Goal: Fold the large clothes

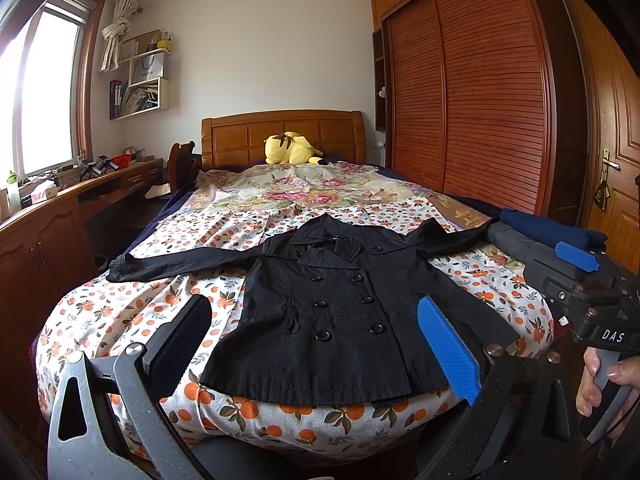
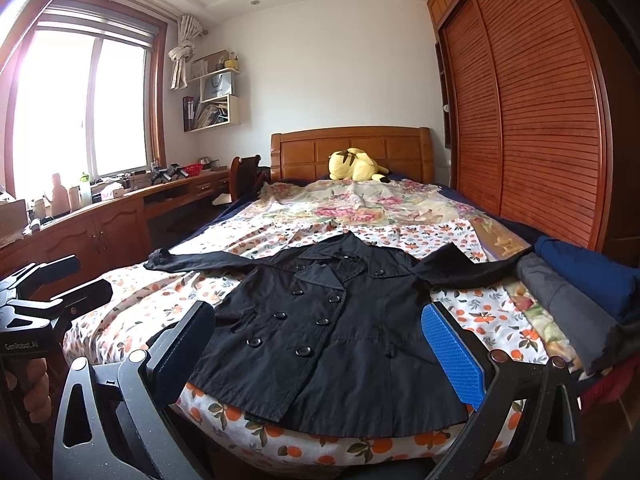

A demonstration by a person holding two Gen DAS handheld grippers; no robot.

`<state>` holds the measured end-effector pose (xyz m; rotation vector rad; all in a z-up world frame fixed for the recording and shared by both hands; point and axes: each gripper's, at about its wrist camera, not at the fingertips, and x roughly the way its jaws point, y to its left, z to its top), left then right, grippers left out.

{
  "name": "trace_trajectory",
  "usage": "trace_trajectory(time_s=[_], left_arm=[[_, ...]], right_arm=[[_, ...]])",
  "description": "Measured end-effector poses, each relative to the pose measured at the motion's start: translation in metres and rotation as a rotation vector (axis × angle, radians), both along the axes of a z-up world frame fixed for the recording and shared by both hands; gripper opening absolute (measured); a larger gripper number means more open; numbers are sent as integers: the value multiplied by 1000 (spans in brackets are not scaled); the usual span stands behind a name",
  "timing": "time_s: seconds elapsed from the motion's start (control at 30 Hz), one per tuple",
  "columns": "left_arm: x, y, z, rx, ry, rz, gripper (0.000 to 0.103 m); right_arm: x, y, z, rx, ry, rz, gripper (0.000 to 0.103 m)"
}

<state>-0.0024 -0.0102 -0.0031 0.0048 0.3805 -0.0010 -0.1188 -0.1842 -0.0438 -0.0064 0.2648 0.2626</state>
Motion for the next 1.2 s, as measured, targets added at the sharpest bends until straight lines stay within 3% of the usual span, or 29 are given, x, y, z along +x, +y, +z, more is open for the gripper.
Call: trace_trajectory(time_s=[0.77,1.2], left_arm=[[-2,0,1,-2,6,5,103],[28,32,-42,-10,107,55,103]], right_arm=[[2,0,-4,1,7,5,103],[42,22,-11,-41,9,76,103]])
